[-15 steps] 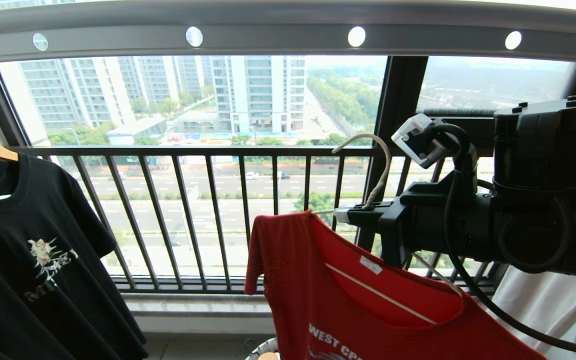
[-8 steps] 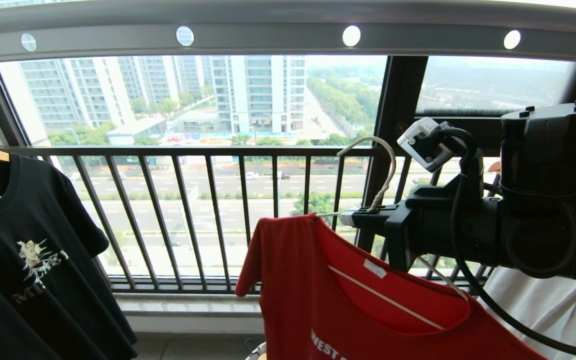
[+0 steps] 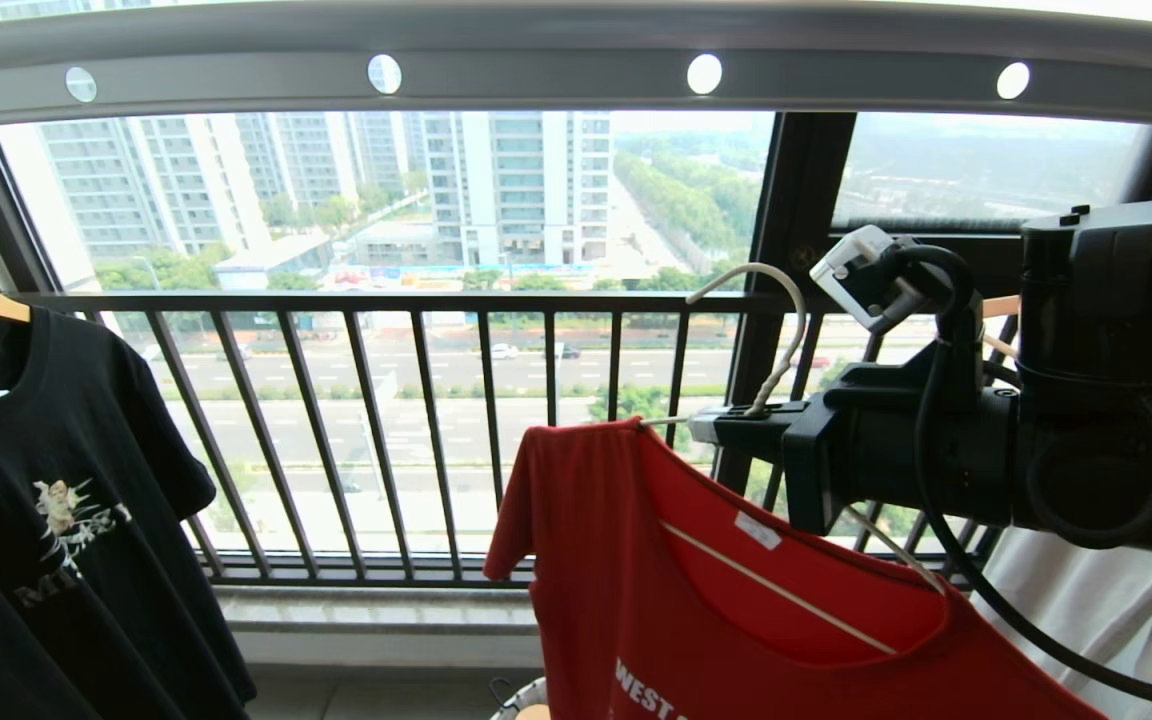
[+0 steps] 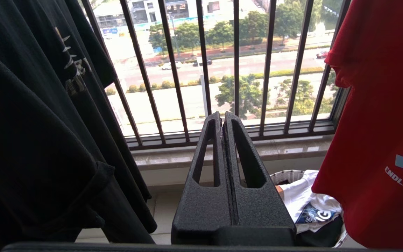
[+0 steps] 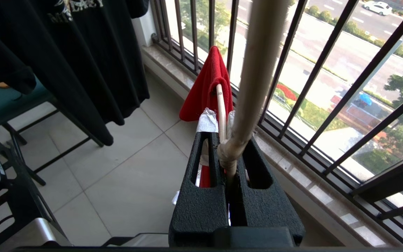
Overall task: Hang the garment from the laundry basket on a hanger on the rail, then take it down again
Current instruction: Take the clothes off the clothes rack
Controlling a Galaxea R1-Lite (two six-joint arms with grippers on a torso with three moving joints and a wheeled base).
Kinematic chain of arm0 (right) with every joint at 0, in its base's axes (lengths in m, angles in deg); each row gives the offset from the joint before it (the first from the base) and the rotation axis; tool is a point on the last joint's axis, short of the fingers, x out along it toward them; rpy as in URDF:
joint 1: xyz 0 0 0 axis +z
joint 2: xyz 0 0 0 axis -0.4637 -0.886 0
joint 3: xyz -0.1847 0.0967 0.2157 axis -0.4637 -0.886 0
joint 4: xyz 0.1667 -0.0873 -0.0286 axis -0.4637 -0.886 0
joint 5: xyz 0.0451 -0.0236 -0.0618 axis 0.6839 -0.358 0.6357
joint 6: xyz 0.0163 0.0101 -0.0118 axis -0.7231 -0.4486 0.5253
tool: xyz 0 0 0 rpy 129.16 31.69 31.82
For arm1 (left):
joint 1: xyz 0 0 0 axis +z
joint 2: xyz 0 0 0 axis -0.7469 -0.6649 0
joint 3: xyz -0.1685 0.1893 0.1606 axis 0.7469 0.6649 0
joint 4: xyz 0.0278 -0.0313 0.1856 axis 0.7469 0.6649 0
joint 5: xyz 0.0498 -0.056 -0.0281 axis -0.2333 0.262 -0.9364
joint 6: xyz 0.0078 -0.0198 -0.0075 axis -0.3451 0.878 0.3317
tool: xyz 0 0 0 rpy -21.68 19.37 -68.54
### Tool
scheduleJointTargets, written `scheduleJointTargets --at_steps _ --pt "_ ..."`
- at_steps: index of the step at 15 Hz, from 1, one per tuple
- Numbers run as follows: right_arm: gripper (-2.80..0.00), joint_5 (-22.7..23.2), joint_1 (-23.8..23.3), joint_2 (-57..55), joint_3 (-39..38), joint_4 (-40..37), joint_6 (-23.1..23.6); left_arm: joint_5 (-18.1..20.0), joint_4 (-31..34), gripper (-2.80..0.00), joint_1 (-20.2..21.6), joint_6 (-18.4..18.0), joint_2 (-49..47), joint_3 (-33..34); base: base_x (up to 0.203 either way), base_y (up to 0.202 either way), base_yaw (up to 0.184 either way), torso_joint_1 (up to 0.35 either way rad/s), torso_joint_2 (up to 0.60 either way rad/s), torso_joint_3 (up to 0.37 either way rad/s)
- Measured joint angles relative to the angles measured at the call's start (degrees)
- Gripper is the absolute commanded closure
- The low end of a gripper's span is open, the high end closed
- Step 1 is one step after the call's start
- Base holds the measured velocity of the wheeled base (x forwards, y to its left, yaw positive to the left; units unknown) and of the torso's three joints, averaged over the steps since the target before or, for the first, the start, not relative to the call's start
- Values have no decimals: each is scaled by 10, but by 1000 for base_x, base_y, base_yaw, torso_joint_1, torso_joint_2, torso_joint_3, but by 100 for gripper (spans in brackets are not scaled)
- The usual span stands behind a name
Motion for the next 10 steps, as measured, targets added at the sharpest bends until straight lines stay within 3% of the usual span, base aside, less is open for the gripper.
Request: scheduleJointTargets --at_steps 5,8,10 --pt "0 0 1 -18 -10 46 -1 4 2 0 0 -13 -22 -44 0 0 0 0 0 0" --pt "0 0 0 -29 -11 51 -2 9 2 0 -14 -16 -122 -126 0 0 0 0 0 0" --pt "0 -2 0 -37 -7 72 -3 32 9 0 -43 -20 -222 -176 0 0 0 0 0 0"
